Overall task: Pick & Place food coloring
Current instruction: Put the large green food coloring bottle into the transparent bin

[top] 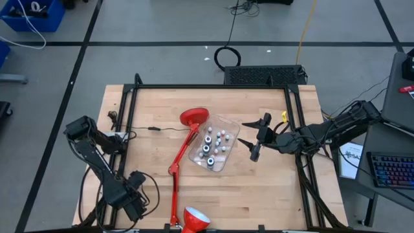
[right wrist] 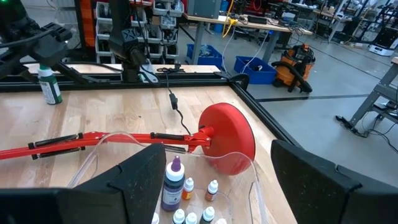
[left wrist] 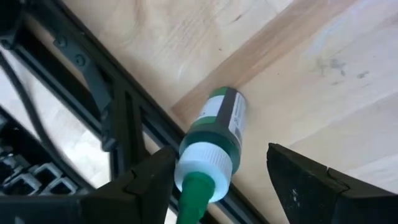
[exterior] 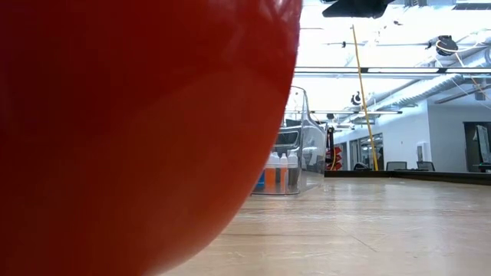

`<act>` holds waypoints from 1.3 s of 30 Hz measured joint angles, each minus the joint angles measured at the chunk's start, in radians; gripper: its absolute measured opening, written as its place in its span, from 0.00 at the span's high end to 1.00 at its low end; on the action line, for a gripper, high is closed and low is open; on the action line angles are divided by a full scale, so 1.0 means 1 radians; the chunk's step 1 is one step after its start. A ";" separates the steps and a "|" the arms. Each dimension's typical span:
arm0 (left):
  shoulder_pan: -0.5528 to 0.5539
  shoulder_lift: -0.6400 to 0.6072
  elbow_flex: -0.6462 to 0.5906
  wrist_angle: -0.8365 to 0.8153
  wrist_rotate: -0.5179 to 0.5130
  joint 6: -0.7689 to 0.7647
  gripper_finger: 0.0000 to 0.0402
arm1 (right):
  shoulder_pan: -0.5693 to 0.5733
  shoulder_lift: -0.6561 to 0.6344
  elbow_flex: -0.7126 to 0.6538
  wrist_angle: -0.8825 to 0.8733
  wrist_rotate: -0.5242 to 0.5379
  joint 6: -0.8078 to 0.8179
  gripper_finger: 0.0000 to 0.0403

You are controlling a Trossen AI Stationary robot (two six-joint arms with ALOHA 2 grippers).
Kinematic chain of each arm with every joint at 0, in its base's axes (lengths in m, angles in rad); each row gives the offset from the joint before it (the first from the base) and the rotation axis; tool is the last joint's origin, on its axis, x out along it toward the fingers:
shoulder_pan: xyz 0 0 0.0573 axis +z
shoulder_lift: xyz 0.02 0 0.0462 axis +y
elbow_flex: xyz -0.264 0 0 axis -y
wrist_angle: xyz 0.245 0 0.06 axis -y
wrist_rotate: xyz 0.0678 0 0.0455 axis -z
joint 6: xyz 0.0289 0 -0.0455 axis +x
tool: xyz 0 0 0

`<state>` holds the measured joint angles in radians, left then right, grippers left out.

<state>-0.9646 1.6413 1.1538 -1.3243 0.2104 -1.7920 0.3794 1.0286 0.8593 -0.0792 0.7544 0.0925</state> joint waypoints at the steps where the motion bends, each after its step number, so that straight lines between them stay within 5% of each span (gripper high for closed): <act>1: 0.000 0.000 0.000 0.006 -0.002 -0.001 0.37 | 0.000 0.000 0.000 0.000 0.000 0.000 0.31; 31: 0.000 0.000 0.000 0.012 0.025 -0.024 0.38 | 0.000 0.000 0.000 0.000 0.000 -0.002 0.31; 39: 0.000 0.000 0.000 0.021 0.026 -0.023 0.57 | 0.000 0.000 0.000 0.000 0.000 -0.003 0.31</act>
<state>-0.9648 1.6413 1.1538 -1.3032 0.2363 -1.8153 0.3794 1.0286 0.8593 -0.0795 0.7544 0.0898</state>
